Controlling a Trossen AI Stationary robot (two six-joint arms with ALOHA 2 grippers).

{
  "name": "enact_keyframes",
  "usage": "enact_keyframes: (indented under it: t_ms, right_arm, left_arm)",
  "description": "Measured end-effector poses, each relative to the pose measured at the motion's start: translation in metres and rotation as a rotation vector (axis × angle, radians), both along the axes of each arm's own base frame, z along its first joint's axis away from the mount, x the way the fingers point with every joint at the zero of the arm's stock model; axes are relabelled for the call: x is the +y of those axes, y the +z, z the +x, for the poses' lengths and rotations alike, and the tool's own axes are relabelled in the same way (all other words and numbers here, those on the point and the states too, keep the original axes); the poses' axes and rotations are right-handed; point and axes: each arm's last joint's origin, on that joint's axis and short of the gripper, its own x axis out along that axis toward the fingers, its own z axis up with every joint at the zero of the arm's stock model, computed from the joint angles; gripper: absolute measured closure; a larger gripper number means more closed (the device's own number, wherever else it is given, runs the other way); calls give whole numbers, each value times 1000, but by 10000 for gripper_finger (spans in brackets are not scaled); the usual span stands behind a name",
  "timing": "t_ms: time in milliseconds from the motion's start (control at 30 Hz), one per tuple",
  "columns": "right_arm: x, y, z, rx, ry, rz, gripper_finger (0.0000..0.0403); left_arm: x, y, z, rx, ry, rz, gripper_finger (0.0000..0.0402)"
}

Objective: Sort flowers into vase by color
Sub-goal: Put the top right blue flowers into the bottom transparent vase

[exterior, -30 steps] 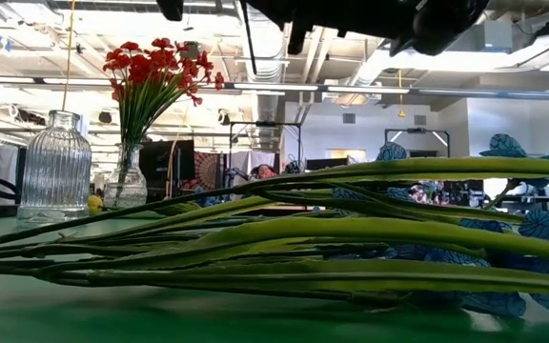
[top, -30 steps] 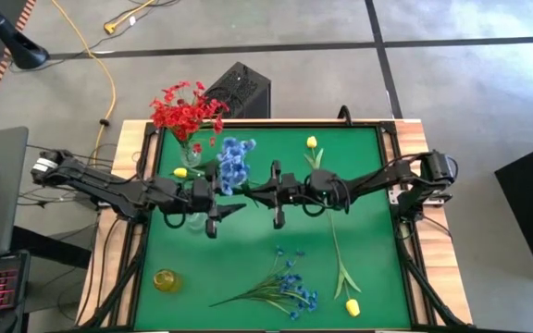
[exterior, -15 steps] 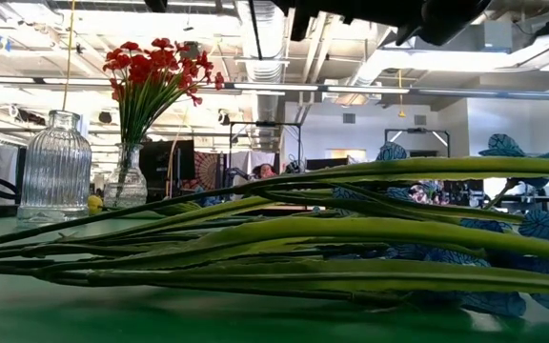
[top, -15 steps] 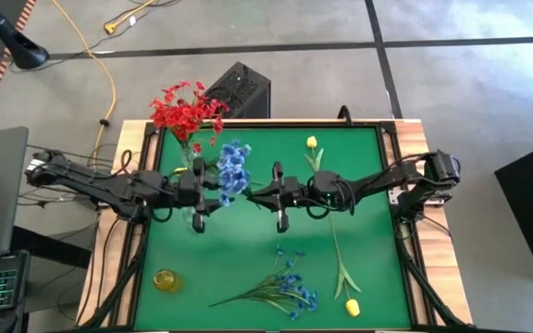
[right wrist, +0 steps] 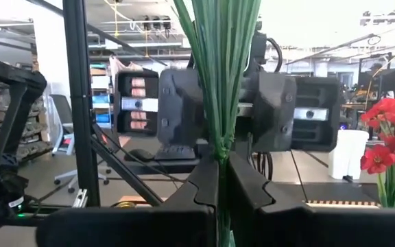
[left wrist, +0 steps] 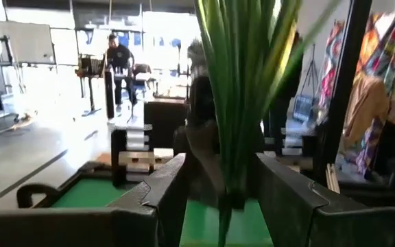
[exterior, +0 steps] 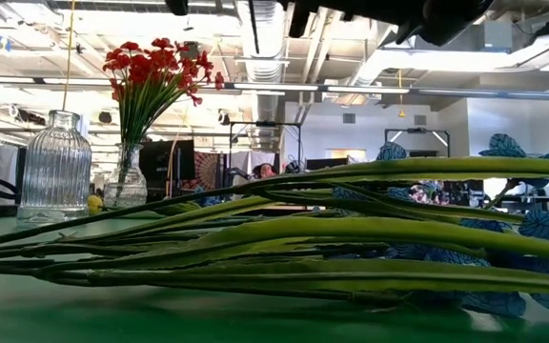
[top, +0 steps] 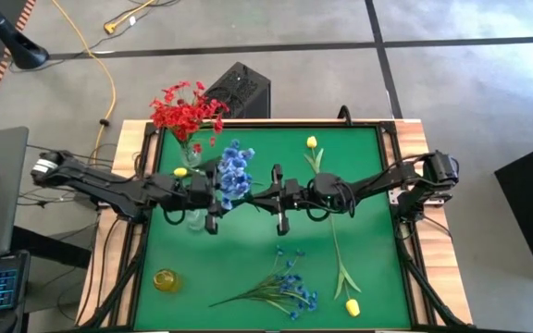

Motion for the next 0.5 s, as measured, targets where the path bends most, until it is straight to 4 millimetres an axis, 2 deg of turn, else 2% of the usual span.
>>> enact_keyframes:
  t_ms: [267, 500]
  right_arm:
    - [-2, 0, 0, -1, -12, -17, 364]
    - [-7, 0, 1, 0, -30, -17, 364]
  left_arm:
    - [5, 0, 5, -31, -46, -35, 249]
    - [4, -8, 15, -28, -43, -37, 249]
